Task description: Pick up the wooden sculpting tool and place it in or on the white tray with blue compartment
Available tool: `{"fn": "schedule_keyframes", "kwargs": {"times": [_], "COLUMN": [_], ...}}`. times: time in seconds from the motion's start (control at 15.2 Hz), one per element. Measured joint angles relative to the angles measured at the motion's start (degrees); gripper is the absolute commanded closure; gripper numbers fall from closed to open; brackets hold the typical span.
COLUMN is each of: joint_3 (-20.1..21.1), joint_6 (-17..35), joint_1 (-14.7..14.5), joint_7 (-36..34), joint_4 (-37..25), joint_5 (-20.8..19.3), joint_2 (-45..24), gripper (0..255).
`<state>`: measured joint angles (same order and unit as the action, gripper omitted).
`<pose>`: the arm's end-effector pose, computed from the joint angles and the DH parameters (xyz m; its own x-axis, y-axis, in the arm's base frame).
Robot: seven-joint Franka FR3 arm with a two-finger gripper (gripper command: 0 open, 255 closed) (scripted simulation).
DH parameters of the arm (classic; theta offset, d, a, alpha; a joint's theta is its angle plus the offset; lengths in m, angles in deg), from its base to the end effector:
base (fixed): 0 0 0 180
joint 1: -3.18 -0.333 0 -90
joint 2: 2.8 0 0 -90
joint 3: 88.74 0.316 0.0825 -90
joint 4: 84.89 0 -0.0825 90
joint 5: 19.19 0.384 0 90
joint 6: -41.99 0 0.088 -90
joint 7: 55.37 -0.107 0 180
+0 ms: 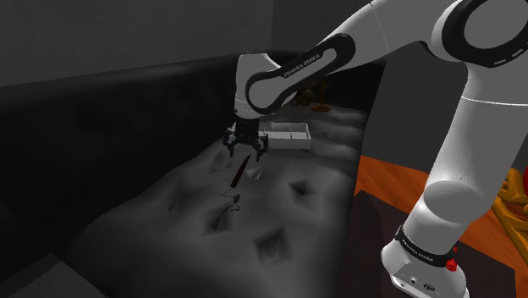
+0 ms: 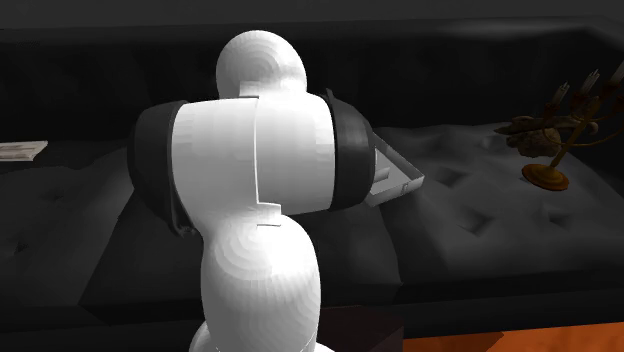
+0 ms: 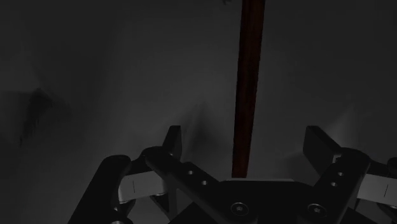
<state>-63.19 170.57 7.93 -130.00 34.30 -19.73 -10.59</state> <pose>0.5358 0.1986 0.3728 0.5913 -0.8055 -0.0381 -0.8062 -0.5893 -0.0533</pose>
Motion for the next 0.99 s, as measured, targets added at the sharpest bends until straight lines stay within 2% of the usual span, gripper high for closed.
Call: {"fn": "schedule_keyframes", "kwargs": {"times": [0.53, 0.92, 0.99], "joint_3": [-0.7, -0.7, -0.7], "joint_6": [4.9, 5.5, 5.5], "joint_1": [-1.1, -1.2, -1.2], "joint_7": [-3.7, -3.8, -3.8], "joint_4": [-0.2, 0.1, 0.1], "joint_5": [-2.8, -3.0, -3.0], "joint_2": [-5.4, -5.8, -5.8], "gripper": [0, 0, 255]}}
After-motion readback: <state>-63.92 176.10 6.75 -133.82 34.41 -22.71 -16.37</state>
